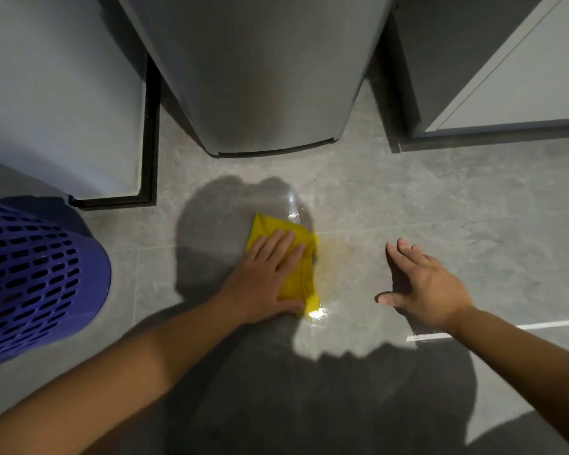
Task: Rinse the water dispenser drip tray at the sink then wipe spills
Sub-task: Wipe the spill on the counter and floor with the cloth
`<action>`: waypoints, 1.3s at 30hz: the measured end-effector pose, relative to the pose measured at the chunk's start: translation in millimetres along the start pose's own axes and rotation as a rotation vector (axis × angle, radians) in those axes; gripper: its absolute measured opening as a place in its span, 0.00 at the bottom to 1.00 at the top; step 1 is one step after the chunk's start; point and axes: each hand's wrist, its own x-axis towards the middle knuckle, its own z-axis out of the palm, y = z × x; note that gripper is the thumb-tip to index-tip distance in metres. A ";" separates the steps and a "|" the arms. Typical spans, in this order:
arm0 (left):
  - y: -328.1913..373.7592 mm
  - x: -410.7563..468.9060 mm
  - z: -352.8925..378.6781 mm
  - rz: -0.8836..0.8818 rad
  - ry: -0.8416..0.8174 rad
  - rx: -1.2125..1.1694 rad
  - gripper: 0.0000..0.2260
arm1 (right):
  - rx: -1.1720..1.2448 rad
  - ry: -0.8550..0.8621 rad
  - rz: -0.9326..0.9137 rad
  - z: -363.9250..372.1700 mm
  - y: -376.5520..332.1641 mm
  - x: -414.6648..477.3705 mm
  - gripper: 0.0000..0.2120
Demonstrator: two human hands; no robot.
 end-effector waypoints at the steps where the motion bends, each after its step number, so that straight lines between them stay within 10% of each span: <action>1: 9.1 -15.0 7.5 0.000 0.006 -0.015 0.49 | 0.000 -0.057 -0.011 -3.7 5.7 -0.2 0.59; 12: -27.7 -7.4 -2.0 -0.512 0.012 -0.178 0.55 | -0.016 -0.097 -0.022 3.9 8.3 -1.8 0.69; 21: -10.2 83.1 -28.5 0.416 -0.074 0.198 0.50 | -0.011 -0.086 -0.018 -2.0 -0.7 -5.4 0.67; 24: 19.7 36.6 -6.8 0.466 -0.035 0.138 0.49 | -0.017 -0.091 -0.011 -4.9 -3.6 -7.7 0.67; 33: 85.8 -147.5 58.0 -0.385 -0.048 -0.217 0.49 | -0.023 -0.100 0.001 -4.5 -6.0 -7.0 0.69; 39: 132.7 -97.6 46.4 -0.725 -0.037 -0.336 0.50 | 0.003 -0.087 -0.006 -1.1 -2.3 -4.3 0.68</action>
